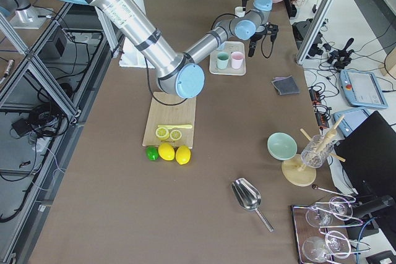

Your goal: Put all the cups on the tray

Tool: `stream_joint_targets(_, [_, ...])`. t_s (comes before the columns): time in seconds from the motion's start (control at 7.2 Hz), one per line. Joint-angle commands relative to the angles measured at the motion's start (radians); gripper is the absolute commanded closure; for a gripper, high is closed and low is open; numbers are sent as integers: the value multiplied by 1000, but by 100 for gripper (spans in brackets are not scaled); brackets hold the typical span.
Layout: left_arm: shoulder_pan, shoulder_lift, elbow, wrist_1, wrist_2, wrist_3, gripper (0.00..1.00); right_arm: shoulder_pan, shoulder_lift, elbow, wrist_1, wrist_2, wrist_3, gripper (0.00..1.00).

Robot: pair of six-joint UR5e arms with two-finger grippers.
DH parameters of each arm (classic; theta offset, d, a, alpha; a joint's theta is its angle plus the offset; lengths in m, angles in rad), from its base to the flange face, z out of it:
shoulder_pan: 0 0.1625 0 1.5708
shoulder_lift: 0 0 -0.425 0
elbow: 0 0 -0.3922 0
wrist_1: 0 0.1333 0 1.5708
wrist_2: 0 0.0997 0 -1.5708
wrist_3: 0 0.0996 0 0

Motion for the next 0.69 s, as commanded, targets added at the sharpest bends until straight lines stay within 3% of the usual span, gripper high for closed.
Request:
stream_joint_targets(0.0, [2, 42, -31, -1, -1, 4, 3, 26, -1, 1, -15, 10, -25, 0])
stream_joint_targets(0.14, [8, 40, -16, -1, 2, 1, 11, 31, -5, -1, -15, 10, -25, 0])
stream_joint_targets(0.42, [38, 20, 18, -14, 9, -3, 82, 51, -15, 11, -34, 11, -44, 0])
stream_joint_targets(0.56, [48, 20, 23, -37, 9, -3, 100, 66, -33, 33, -51, 25, -68, 0])
